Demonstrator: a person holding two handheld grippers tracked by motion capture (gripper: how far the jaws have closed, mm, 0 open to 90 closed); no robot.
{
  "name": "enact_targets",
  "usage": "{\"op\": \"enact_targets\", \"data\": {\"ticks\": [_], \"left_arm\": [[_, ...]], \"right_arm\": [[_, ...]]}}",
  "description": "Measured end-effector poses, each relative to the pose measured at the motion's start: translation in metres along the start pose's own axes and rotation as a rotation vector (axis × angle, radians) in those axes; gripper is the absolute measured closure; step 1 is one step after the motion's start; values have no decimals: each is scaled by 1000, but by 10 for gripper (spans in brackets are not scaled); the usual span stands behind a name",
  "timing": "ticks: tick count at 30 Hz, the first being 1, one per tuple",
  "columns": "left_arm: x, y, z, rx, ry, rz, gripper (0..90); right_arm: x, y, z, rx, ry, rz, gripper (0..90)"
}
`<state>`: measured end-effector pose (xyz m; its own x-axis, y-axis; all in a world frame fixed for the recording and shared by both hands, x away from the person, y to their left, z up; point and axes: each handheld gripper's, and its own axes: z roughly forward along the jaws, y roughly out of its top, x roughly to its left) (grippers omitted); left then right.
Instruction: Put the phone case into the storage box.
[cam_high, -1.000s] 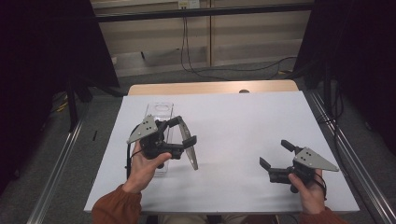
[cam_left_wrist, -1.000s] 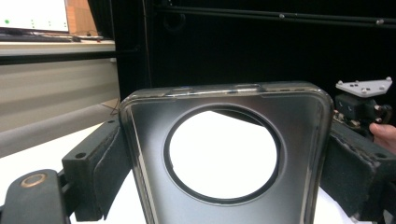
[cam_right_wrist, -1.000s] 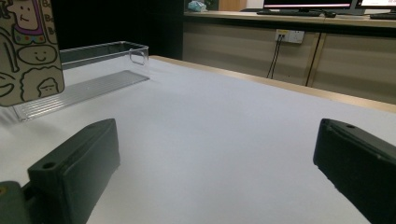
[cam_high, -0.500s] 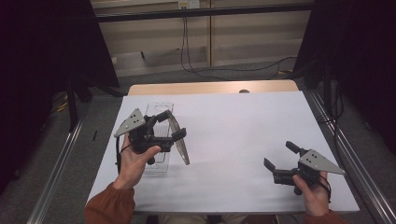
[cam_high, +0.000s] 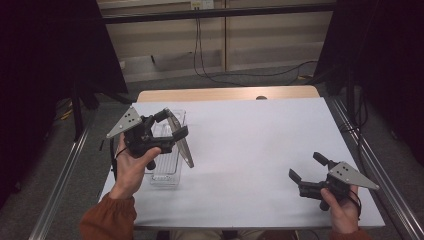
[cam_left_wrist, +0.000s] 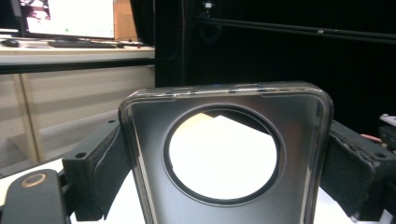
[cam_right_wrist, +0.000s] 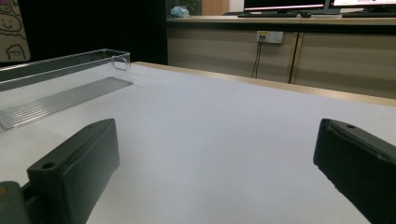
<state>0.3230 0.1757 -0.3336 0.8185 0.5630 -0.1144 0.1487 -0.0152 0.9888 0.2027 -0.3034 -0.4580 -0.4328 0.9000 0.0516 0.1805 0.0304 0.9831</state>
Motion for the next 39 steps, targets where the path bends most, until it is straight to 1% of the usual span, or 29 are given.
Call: {"op": "enact_targets", "data": {"ticks": [1, 2, 5, 6, 7, 8, 9, 12, 13, 15, 17, 18, 19, 20, 22, 23, 24, 25, 26, 27, 28, 31, 34, 35, 36, 38, 39], "left_arm": [[1, 1, -1, -2, 9, 4, 116], [3, 3, -3, -4, 7, 5, 116], [8, 6, -6, -8, 29, -9, 116], [10, 7, -7, -4, 35, -4, 116], [12, 8, -7, -10, 44, -10, 116], [14, 8, -8, -9, 51, -16, 116], [16, 9, -10, -5, 53, -9, 116], [23, 9, -11, -6, 80, -23, 116], [25, 9, -12, 2, 96, -27, 116], [30, 10, -13, -3, 112, -37, 116], [35, 11, -15, 0, 127, -36, 116], [37, 12, -16, -5, 132, -29, 116], [37, 12, -16, -12, 135, -38, 116], [38, 13, -18, 5, 141, -26, 116], [39, 13, -18, 7, 155, -22, 116], [40, 13, -18, 4, 159, -28, 116], [41, 13, -18, 10, 162, -24, 116], [42, 13, -18, 9, 163, -29, 116], [44, 13, -19, 12, 169, -26, 116], [44, 13, -18, 2, 170, -32, 116], [46, 13, -18, 9, 172, -31, 116], [48, 12, -17, 5, 182, -32, 116], [51, 12, -16, 18, 197, -19, 116], [52, 11, -15, 10, 200, -22, 116], [53, 11, -15, 15, 204, -15, 116], [56, 10, -13, 19, 214, -22, 116], [57, 10, -12, 15, 220, -22, 116]], "right_arm": [[0, 0, 0, -3, -1, 1, 0], [0, 0, -1, 2, 0, 2, 0], [0, -1, -1, -2, 4, 7, 0], [0, -1, -1, -4, 6, 8, 0], [1, -1, 0, -3, -1, 11, 0], [1, -1, 0, 0, 4, 2, 0], [1, -1, 0, 2, 10, 1, 0], [2, -1, 2, 1, 12, -1, 0], [2, -1, 2, 0, 16, -2, 0], [3, -1, 2, 0, 14, -4, 0], [3, -1, 2, -1, 19, 0, 0], [3, -1, 2, -1, 23, 0, 0], [3, -1, 2, -4, 16, 7, 0], [3, -1, 2, 1, 20, 1, 0], [3, -2, 3, 0, 18, -2, 0], [3, -2, 3, 2, 18, -2, 0], [3, -2, 2, 3, 21, -12, 0], [3, -2, 3, 3, 17, -11, 0], [3, -2, 3, 2, 18, -11, 0], [3, -2, 2, 1, 19, -12, 0], [3, -2, 2, -1, 21, -14, 0], [3, -2, 2, -1, 20, -12, 0], [3, -2, 2, -3, 23, -12, 0], [3, -3, 2, 0, 27, -13, 0], [3, -3, 2, -2, 28, -20, 0], [3, -3, 2, -6, 34, -21, 0], [3, -3, 2, -7, 29, -24, 0]]}}
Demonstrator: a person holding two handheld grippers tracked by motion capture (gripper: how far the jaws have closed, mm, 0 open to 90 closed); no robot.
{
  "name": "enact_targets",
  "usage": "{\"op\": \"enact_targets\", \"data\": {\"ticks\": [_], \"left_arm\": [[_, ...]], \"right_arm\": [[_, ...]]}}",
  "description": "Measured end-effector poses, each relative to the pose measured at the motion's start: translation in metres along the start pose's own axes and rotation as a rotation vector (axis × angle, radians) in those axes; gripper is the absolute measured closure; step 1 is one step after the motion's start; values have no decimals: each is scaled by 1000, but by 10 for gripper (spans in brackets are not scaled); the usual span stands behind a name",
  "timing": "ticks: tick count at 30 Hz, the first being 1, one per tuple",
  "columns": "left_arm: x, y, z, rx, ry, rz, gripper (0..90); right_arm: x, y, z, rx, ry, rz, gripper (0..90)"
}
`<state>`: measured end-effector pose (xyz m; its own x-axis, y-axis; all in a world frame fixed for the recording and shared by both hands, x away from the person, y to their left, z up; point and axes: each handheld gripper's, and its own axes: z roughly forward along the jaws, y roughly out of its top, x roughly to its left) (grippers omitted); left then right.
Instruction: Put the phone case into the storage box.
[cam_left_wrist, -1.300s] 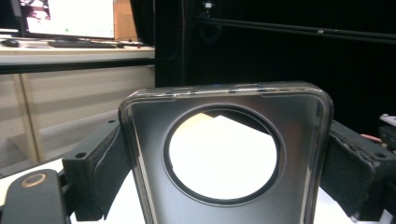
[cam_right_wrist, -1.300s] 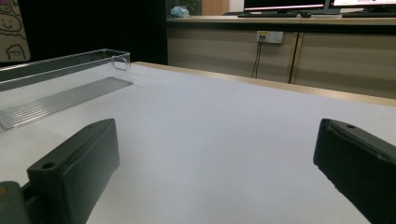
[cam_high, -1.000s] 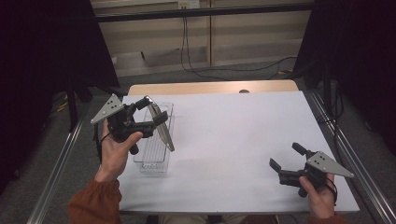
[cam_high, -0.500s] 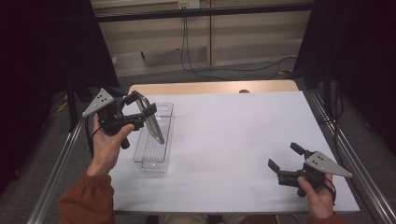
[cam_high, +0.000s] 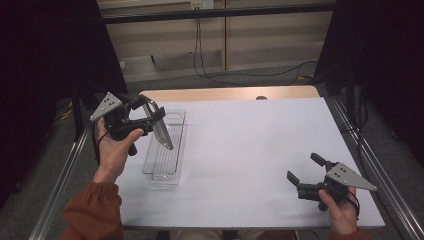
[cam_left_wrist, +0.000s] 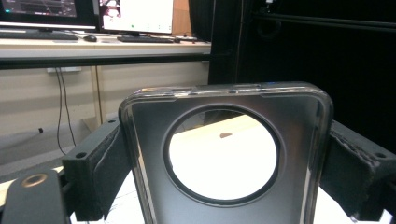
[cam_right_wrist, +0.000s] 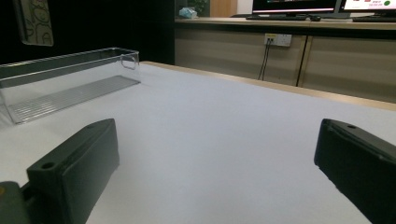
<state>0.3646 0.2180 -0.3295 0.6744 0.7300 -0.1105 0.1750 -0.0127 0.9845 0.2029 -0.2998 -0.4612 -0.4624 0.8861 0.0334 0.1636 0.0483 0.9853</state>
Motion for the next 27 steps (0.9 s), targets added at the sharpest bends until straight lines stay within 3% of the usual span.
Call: {"op": "enact_targets", "data": {"ticks": [7, 18, 27], "left_arm": [[5, -2, 6, 9, 22, 20, 116], [11, -4, 20, 13, 40, 8, 116], [15, -5, 31, 35, 55, 28, 116]], "right_arm": [[0, 0, 0, 1, 1, 0, 0], [0, -1, 0, -7, 1, 5, 0], [0, -1, 0, -4, 3, 0, 0]]}}
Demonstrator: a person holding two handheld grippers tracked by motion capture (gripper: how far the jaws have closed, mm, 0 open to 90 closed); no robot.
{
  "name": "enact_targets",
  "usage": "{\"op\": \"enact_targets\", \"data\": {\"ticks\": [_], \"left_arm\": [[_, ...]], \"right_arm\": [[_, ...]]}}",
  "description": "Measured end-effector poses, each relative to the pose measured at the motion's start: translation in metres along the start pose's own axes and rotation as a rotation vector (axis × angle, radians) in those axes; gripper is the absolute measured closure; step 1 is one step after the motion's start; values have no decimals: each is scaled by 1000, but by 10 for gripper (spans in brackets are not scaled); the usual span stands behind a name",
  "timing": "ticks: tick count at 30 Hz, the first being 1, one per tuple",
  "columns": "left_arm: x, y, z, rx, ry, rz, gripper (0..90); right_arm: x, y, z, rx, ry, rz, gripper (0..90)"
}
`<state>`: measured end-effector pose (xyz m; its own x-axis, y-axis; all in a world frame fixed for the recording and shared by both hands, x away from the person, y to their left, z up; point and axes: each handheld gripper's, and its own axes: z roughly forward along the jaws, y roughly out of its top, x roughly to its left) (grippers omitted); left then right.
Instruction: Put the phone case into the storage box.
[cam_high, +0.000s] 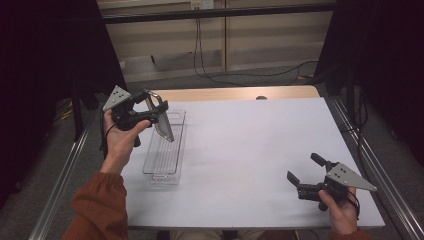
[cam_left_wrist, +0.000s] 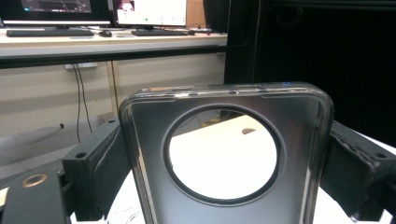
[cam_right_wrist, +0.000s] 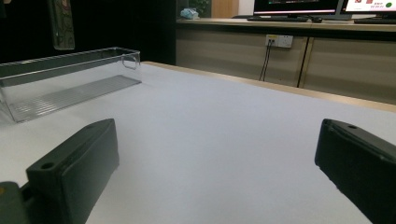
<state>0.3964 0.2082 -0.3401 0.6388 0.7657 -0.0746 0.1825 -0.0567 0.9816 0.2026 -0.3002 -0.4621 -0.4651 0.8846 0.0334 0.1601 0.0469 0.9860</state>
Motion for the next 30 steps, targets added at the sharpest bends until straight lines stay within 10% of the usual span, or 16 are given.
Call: {"op": "enact_targets", "data": {"ticks": [30], "left_arm": [[14, -16, 42, 57, 72, 15, 116]], "right_arm": [[1, -1, 0, 1, 11, -3, 0]]}}
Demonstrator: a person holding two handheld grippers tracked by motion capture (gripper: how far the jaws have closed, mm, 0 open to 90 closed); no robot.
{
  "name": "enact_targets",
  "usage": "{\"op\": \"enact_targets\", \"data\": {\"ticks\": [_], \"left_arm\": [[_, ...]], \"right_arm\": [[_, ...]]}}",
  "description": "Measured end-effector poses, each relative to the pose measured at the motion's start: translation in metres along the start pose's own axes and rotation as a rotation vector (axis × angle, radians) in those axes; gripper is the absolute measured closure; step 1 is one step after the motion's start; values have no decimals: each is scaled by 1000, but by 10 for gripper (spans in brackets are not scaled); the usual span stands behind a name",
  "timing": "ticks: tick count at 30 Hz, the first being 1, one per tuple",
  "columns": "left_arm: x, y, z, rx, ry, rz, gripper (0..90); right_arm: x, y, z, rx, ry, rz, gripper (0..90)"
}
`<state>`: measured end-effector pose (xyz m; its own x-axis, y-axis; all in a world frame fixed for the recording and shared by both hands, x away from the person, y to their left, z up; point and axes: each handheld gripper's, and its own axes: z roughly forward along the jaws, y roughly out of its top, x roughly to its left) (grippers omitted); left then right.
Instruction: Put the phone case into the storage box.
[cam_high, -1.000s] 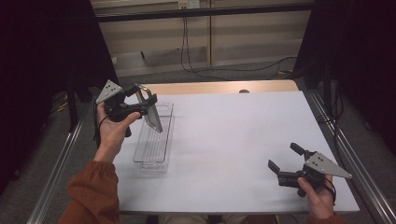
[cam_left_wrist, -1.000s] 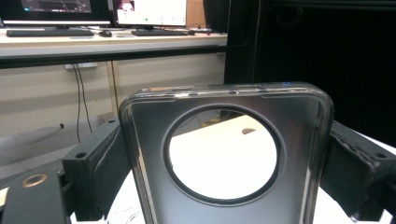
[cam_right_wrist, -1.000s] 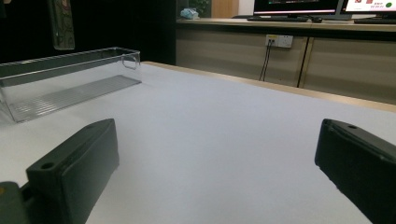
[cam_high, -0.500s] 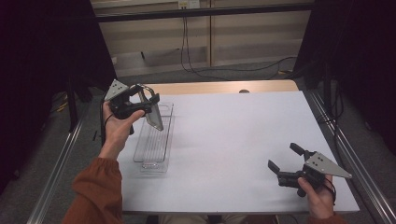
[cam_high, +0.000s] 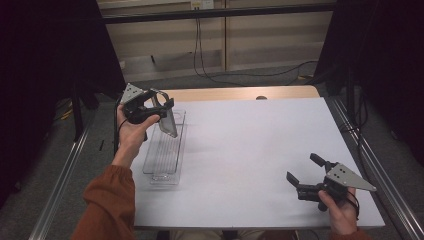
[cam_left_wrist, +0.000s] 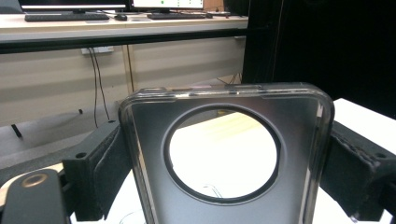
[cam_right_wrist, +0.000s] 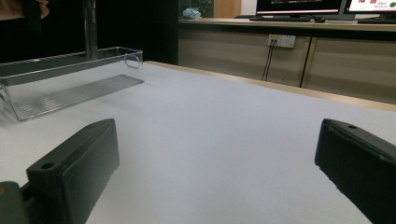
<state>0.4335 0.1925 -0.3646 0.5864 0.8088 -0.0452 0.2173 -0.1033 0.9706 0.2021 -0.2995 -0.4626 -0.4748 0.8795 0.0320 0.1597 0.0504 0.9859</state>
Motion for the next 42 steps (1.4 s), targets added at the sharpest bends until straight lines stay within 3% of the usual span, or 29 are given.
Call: {"op": "enact_targets", "data": {"ticks": [4, 5, 7, 8, 10, 15, 17, 20, 35, 42], "left_arm": [[-1, -1, 8, 1, -7, -2, 116], [0, -1, 9, 14, 5, 13, 116], [0, -2, 13, 0, 5, -8, 116], [1, -2, 14, 9, 7, 7, 116], [0, -4, 18, 3, 16, -7, 116], [4, -7, 25, 25, 36, 14, 116], [6, -7, 28, 16, 48, -5, 116], [10, -6, 32, 35, 57, 10, 115], [25, -17, 49, 57, 109, -25, 114], [25, -22, 59, 57, 98, -28, 113]], "right_arm": [[0, 0, 0, -3, -2, -2, 0], [0, 0, 0, 0, 2, -2, 0], [-1, 0, 0, 0, 0, -1, 0], [0, 0, 0, -1, 1, -1, 0], [0, -1, 0, 3, 2, -4, 0], [-1, -1, 0, 4, 10, 0, 0], [-1, -1, 0, 5, 5, 3, 0], [-1, -1, 0, 4, 5, 2, 0], [-1, -2, -2, 5, 6, 3, 0], [-1, -2, -2, 6, 5, 3, 0]]}}
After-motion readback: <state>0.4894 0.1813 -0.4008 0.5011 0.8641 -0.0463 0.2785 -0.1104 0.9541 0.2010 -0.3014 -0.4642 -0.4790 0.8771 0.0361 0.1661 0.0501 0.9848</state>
